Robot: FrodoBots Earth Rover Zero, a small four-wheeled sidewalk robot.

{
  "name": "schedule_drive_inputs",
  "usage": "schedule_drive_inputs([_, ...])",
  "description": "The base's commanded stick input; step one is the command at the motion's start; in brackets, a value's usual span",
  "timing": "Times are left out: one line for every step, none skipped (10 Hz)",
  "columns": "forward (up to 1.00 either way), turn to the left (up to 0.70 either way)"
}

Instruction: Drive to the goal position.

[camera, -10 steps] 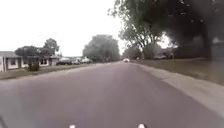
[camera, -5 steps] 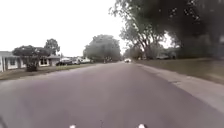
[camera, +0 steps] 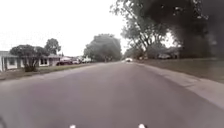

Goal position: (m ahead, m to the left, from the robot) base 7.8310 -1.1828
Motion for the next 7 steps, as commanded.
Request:
schedule_drive_inputs([1.00, -0.39])
schedule_drive_inputs([1.00, -0.39])
schedule_drive_inputs([1.00, -0.39])
schedule_drive_inputs([1.00, -0.39])
schedule_drive_inputs([1.00, -0.32])
schedule_drive_inputs([1.00, 0.00])
schedule_drive_inputs([1.00, 0.00])
